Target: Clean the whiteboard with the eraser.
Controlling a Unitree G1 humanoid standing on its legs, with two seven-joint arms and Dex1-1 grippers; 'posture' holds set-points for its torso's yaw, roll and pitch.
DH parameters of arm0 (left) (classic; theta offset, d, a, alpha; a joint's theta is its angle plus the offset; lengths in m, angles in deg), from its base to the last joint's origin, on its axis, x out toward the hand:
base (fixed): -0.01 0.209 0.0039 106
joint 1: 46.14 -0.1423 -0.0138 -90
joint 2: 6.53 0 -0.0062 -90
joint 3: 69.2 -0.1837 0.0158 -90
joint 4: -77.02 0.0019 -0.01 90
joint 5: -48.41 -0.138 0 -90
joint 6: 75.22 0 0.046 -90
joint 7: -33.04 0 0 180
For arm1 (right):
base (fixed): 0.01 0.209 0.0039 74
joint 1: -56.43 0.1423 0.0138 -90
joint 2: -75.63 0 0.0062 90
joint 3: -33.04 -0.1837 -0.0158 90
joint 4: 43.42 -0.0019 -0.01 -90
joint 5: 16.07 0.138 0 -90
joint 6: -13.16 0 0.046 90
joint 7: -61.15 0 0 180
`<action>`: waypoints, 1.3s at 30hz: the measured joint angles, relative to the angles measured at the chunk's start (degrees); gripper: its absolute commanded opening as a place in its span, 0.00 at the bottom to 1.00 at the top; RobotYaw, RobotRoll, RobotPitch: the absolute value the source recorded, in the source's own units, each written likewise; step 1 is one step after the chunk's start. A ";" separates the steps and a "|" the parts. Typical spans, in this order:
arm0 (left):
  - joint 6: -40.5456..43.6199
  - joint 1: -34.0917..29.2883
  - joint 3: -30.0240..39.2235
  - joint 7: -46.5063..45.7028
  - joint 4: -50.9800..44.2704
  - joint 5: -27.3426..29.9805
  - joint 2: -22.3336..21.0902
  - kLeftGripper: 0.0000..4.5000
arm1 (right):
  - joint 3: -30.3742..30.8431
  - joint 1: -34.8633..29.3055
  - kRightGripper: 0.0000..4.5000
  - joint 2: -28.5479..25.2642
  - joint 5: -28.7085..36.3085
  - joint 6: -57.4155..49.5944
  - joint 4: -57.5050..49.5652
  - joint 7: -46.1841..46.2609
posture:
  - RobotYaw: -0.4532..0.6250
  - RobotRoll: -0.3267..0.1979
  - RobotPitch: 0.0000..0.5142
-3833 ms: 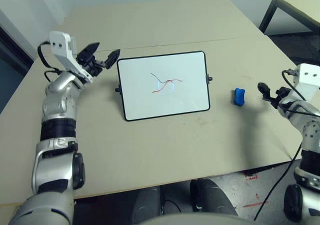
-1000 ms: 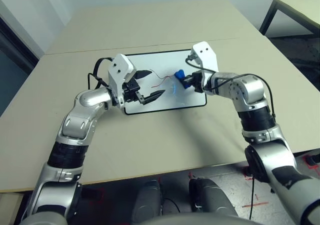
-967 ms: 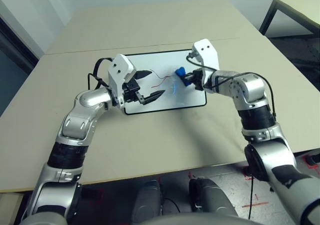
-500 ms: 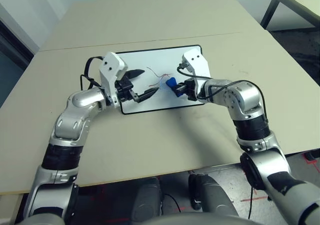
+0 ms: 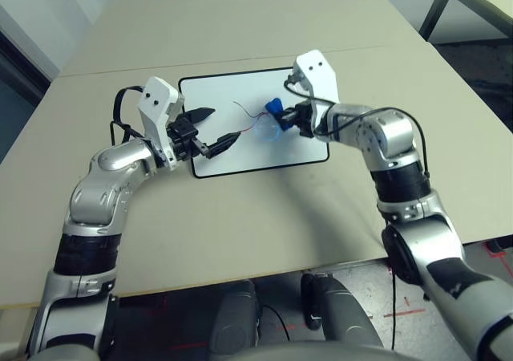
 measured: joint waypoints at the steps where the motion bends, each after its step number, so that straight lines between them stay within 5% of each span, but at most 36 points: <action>1: 0.09 -0.20 0.03 -0.10 -0.16 0.10 0.00 1.00 | 0.04 0.06 0.04 0.01 -0.04 -0.07 0.07 -0.10 | 0.58 0.62 0.36; 10: 0.46 -1.43 0.14 -0.91 -0.49 0.69 0.02 1.00 | -2.56 9.66 0.04 0.40 -1.56 7.41 11.55 -0.20 | 0.59 0.62 0.36; 21: 0.58 -2.04 0.27 -1.68 -1.91 1.01 0.05 1.00 | 0.20 2.10 0.04 2.09 -1.58 2.88 3.45 -0.74 | 0.59 0.62 0.36; 32: 0.68 -2.07 1.34 -1.68 -1.16 1.06 -0.44 1.00 | -4.83 11.56 0.04 2.95 -2.71 9.99 14.24 1.44 | 0.60 0.62 0.37; 39: 1.15 -3.11 2.83 -1.85 -1.02 1.23 -0.79 1.00 | -2.58 6.97 0.04 4.98 -2.51 7.36 9.08 0.52 | 0.61 0.62 0.38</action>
